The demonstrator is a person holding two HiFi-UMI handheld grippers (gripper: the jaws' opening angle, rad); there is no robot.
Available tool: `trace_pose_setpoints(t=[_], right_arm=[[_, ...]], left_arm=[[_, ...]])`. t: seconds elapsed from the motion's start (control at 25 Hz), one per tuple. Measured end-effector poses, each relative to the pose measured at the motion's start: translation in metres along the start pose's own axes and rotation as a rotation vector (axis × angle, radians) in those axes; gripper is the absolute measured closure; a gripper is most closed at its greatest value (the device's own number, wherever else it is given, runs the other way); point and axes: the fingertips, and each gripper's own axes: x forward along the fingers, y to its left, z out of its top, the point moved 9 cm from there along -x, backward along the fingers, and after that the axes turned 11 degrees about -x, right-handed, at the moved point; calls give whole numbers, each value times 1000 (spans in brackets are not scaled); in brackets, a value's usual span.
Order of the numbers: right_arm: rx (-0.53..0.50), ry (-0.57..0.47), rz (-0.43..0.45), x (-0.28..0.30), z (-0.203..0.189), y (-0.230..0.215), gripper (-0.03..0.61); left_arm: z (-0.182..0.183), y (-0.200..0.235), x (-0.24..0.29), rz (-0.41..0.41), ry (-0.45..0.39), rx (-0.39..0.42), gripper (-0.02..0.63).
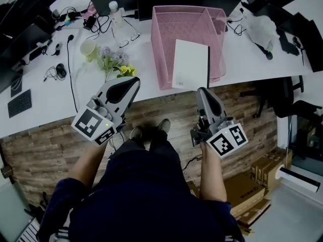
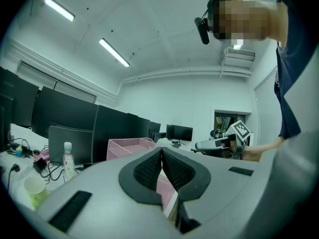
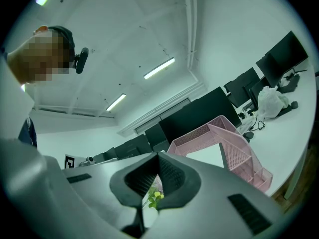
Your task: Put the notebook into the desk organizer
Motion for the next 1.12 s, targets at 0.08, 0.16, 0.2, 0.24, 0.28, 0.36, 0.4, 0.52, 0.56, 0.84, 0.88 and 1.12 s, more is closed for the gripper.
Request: trace_pose_setpoints(t=[0.08,0.16,0.2,0.24,0.28,0.36,0.4,0.52,0.56,0.84,0.88,1.12], right_arm=[[2,0,-1,0,0,0,574],[1,1,-2,0,0,-1,574],[1,2,-3,0,0,-1,574],[2,2,-4,-1,0,-2,574],[4,3,-5,0,0,-2,574],[8,3,-7,0,0,-3,574],[9,5,-8,1,0,-3,574],[12,10,-9,2,-2,-4,575],[13,11,-9,3,-2,-5,575],[11,16,-9,7,-1,-6,575],[11,17,-9,7,-2,-6,575],[18,23,-10,10,-4,-8,575]], left_arm=[[0,1,1,-1,1,-1,586],[-1,1,2,-3,1,-2,586],[-1,1,2,-5,1,-2,586],[-1,1,3,-6,1,-3,586],[0,1,3,-6,2,-4,586],[0,3,4,-5,5,-5,586],[0,3,5,-5,5,-6,586],[0,6,6,-6,6,-8,586],[0,6,7,-7,6,-8,586],[2,9,9,-8,7,-7,586],[2,10,10,-8,6,-8,586],[0,14,12,-10,9,-12,586]])
